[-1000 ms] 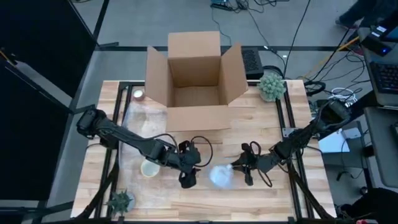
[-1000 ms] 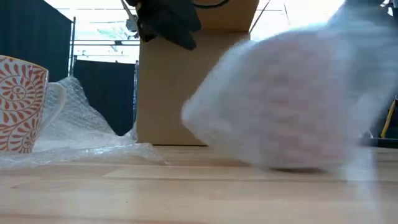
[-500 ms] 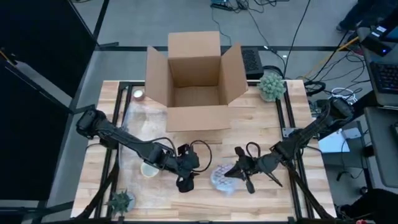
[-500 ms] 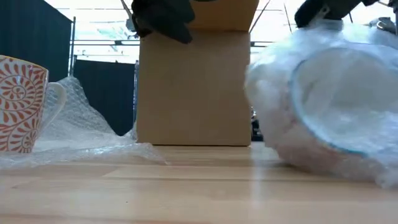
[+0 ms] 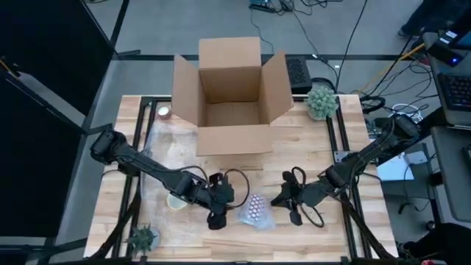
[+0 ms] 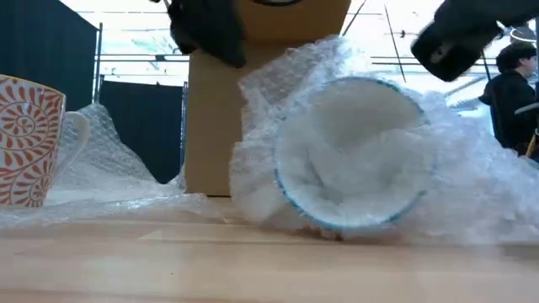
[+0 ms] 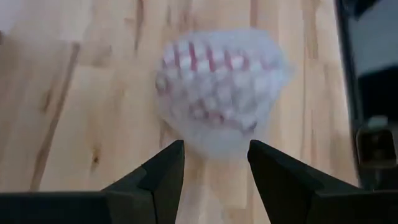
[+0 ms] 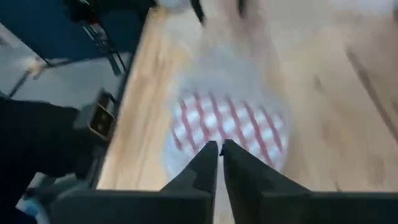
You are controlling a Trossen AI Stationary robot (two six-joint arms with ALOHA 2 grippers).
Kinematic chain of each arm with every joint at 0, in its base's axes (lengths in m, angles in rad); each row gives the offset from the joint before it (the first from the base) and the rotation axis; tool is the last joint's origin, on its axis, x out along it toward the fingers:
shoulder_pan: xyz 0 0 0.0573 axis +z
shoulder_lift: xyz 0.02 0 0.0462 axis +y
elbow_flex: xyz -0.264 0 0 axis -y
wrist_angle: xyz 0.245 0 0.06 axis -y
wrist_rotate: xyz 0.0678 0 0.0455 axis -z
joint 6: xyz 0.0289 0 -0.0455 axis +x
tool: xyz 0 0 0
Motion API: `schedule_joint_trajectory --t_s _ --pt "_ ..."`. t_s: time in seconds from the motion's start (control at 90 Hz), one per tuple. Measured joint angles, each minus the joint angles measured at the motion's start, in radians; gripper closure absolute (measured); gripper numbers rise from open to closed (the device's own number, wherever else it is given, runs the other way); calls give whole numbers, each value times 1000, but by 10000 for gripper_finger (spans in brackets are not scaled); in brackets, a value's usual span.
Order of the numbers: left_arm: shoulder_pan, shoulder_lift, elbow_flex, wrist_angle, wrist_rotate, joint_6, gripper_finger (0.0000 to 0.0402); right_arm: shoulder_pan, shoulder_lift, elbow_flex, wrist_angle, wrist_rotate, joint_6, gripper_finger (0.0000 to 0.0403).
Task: Wrap mug
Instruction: Put the wrapped red mug into the box
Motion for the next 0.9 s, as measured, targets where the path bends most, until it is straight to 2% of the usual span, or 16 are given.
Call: schedule_joint_trajectory --t_s 0.144,0.356,0.444,0.522,0.744,0.9 --pt "-54 45 0 -19 -51 -18 231 7 68 0 -24 -4 62 324" --pt "-88 163 0 123 -57 -33 231 5 195 -1 -18 -4 96 275" --pt "-95 166 0 154 -62 -60 231 -1 200 -1 -16 -6 97 268" --pt "-108 164 0 184 -109 -87 231 -2 200 -1 -14 6 93 266" --pt "-148 199 1 310 -271 -86 231 -51 198 -1 -15 182 47 266" --pt "-140 216 1 410 -295 -58 231 -129 214 -1 0 202 44 266"
